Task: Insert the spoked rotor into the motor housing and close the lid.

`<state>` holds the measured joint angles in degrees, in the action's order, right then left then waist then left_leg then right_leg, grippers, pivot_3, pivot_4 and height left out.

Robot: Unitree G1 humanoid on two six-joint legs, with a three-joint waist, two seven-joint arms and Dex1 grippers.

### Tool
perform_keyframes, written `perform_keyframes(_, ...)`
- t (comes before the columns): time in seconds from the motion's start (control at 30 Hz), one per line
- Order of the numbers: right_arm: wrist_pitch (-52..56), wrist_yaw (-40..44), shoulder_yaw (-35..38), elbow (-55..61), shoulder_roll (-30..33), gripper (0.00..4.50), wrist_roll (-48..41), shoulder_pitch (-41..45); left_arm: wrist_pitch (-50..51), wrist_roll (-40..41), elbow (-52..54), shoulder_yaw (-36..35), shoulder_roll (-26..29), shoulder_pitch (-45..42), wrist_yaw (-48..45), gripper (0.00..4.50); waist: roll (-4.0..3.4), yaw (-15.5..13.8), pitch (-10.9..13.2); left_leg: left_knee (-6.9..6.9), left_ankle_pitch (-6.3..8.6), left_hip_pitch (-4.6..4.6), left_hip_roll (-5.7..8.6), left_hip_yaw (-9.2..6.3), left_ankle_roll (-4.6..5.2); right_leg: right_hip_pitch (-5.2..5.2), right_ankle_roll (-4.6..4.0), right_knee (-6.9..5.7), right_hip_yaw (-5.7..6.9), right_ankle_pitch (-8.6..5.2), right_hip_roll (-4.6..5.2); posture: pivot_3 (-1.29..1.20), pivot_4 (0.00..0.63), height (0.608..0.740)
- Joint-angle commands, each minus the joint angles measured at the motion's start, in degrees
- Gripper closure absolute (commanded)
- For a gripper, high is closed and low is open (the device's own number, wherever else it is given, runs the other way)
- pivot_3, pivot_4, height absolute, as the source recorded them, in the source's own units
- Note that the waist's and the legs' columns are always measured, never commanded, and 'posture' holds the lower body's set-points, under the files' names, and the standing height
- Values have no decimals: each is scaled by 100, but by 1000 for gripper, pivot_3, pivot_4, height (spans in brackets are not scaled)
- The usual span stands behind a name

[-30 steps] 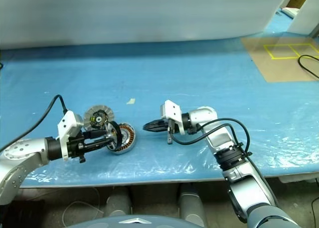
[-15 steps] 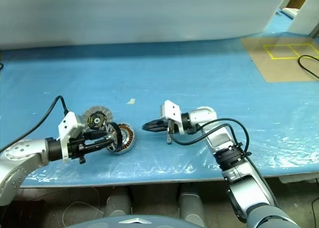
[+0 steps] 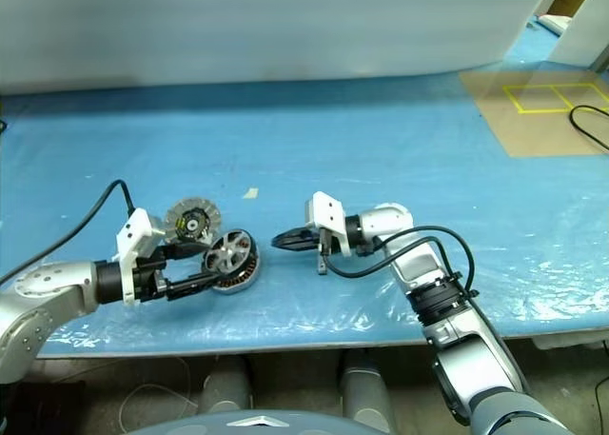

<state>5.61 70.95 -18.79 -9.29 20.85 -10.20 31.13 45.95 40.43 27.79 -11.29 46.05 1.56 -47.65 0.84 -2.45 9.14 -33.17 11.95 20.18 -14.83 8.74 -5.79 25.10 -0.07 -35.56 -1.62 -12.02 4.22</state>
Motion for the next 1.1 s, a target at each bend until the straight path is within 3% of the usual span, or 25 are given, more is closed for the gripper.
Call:
perform_keyframes(0.03,-90,-4,16,52,-35,4500,-33,112,3,152,175,-193,41,-91,18,367,0,-2,0,0,0,0,0,0,0,0,0,0,0,0,0,0,150,740)
perform_keyframes(0.37,-69,-12,1,90,-55,4500,-36,85,-71,119,67,-37,-158,-483,271,367,0,0,0,0,0,1,0,0,0,0,0,0,0,0,0,0,150,740)
perform_keyframes(0.77,-72,-89,46,130,-22,4500,-55,45,-312,-109,109,427,-387,-215,267,4380,0,0,0,0,0,2,0,0,0,1,0,2,0,0,0,0,150,740)
perform_keyframes(0.87,-77,-105,36,140,-38,4500,-59,41,-969,-931,-140,772,-502,-236,531,4449,0,-8,0,-1,0,2,-1,-1,0,0,0,1,2,0,1,0,150,740)
perform_keyframes(1.1,-90,-115,19,149,-73,4500,-62,27,-1391,-1590,-350,1369,-964,51,805,4449,0,-2,0,-4,-1,3,-1,0,2,-1,0,3,0,0,1,0,150,740)
